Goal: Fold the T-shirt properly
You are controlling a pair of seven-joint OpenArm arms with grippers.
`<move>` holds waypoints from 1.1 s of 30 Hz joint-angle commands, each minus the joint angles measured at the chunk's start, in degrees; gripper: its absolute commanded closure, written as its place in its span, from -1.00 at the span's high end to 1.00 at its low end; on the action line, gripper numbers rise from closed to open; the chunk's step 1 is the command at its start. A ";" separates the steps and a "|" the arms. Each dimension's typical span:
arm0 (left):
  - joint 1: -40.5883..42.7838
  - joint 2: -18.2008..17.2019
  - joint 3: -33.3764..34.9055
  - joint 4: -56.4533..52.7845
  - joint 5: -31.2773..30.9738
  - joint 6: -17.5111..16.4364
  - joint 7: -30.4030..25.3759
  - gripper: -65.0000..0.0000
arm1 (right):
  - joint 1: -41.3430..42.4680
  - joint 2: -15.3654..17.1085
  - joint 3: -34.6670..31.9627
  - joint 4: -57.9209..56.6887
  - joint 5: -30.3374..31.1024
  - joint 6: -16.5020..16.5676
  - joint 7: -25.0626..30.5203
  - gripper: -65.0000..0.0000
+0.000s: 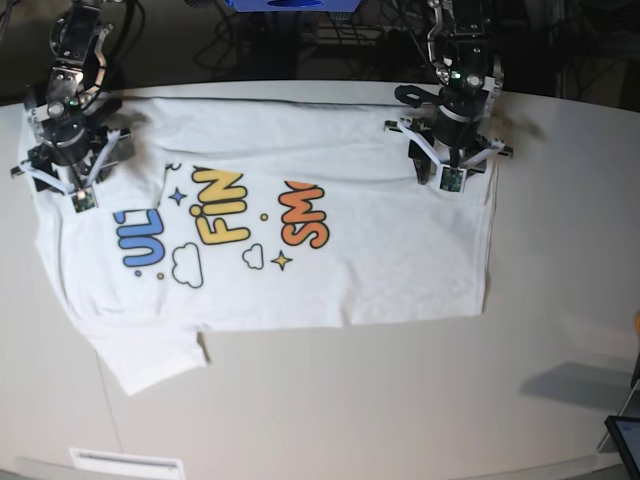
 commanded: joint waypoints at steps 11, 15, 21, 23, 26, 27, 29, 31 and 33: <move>3.40 -0.23 -0.16 0.61 1.27 -0.01 2.21 -0.23 | -2.70 0.71 0.33 -1.81 -0.11 -0.50 1.08 0.04; 4.54 -0.32 -0.25 0.96 1.27 -0.01 2.21 -0.23 | -4.81 0.54 0.42 -1.72 -0.11 -0.50 3.72 0.04; 5.77 -0.32 -0.25 2.46 1.27 -0.01 2.21 -0.23 | -5.60 0.45 0.42 -1.72 -0.11 -0.50 4.07 0.04; 6.39 -0.40 -0.25 2.90 1.27 -0.01 2.39 -0.23 | -5.60 0.45 0.42 -1.72 -0.11 -0.50 4.07 0.04; 7.27 -0.40 -0.25 4.30 1.27 -0.01 2.30 -0.23 | -5.60 0.45 0.42 -1.46 -0.11 -0.50 4.07 0.04; 7.27 -0.40 -0.34 4.39 1.27 -0.01 2.30 -0.23 | -5.60 0.45 0.42 -1.46 -0.11 -0.50 4.07 0.04; 7.09 -0.40 -1.30 4.57 1.36 -0.01 2.30 -0.23 | -5.60 0.45 0.42 -1.37 -0.11 -0.50 4.07 0.04; 6.91 -0.40 -2.53 4.92 1.36 -0.01 2.30 -0.23 | -5.52 0.36 0.42 -1.20 -0.11 -0.50 4.07 0.04; 6.12 -0.40 -3.24 4.92 1.36 -0.01 2.30 -0.23 | -5.25 0.36 0.42 -0.58 -0.11 -0.50 4.07 0.04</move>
